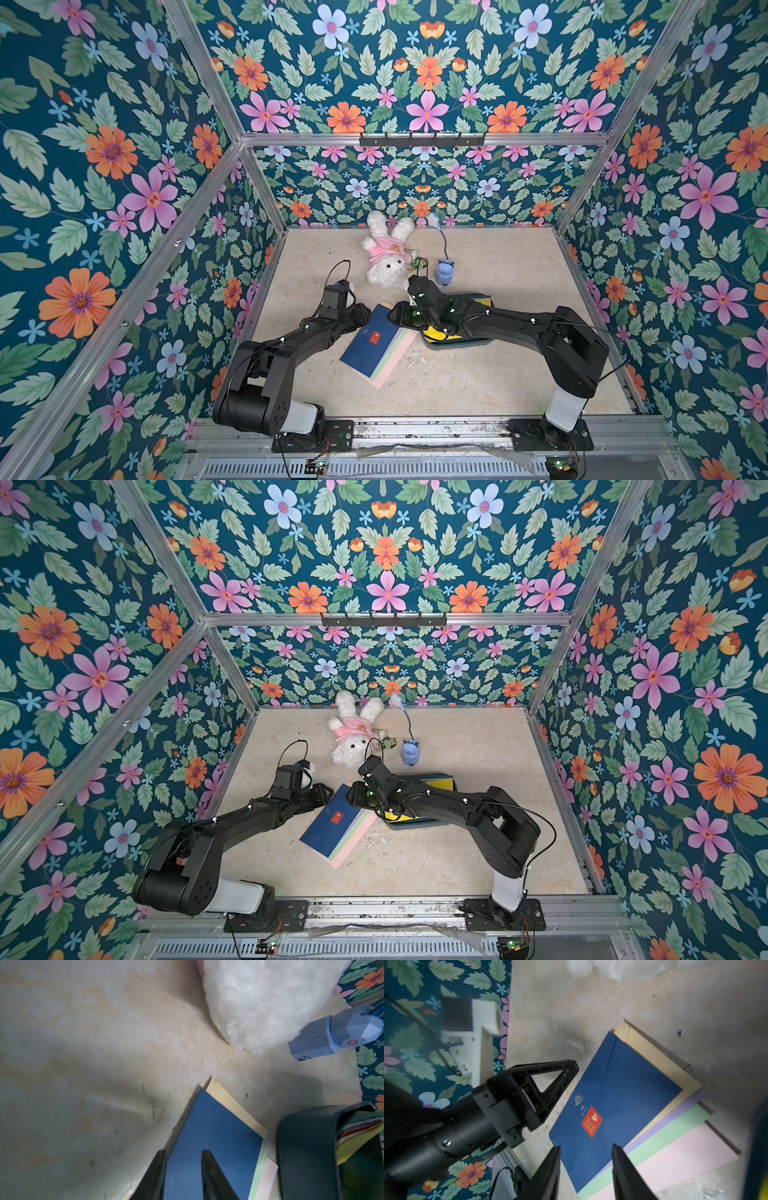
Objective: Put the sealed envelopes into the storage box
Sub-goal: Pick up the envelope from the center of the board.
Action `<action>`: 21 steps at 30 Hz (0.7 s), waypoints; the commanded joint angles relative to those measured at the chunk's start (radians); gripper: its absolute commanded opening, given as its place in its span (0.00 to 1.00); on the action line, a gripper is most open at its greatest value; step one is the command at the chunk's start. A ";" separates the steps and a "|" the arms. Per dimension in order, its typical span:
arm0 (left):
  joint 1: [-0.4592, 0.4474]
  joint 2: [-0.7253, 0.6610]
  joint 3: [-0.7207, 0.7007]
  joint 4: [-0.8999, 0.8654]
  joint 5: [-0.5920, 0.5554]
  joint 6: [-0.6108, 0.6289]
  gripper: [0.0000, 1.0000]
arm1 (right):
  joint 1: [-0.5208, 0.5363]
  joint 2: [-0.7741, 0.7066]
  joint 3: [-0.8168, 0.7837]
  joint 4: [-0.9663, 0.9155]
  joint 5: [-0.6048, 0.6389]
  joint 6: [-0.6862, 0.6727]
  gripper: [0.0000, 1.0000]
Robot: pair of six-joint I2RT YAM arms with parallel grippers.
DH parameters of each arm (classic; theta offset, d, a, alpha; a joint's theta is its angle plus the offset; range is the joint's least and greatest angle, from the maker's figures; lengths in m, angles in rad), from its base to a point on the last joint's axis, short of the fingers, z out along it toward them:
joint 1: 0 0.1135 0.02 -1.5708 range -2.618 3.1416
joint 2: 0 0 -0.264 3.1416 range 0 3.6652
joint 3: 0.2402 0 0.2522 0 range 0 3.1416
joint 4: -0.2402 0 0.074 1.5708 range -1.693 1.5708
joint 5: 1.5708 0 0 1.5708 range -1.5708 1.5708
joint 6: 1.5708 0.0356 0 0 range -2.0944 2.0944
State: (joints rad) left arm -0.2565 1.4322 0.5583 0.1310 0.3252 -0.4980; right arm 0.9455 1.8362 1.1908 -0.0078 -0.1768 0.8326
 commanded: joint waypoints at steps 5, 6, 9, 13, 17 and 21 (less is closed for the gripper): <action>0.002 0.021 -0.011 0.015 0.021 -0.023 0.32 | 0.006 0.087 0.010 0.008 -0.054 0.117 0.45; 0.001 0.027 -0.009 0.009 0.017 -0.021 0.32 | 0.007 0.094 0.011 0.009 -0.058 0.124 0.45; 0.002 0.041 -0.014 0.010 0.018 -0.021 0.31 | 0.008 0.104 0.010 0.010 -0.057 0.129 0.45; 0.002 0.062 -0.011 0.009 0.023 -0.022 0.31 | 0.009 0.102 0.010 -0.010 -0.038 0.133 0.45; 0.001 0.090 -0.004 0.001 0.028 -0.022 0.31 | 0.009 0.098 0.016 -0.036 -0.019 0.132 0.46; 0.002 0.100 0.002 -0.015 0.019 -0.015 0.31 | 0.008 0.092 0.023 -0.074 0.012 0.132 0.46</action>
State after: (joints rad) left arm -0.2554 1.5230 0.5587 0.1783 0.3645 -0.5201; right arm 0.9527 1.9377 1.2079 -0.0418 -0.2050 0.9558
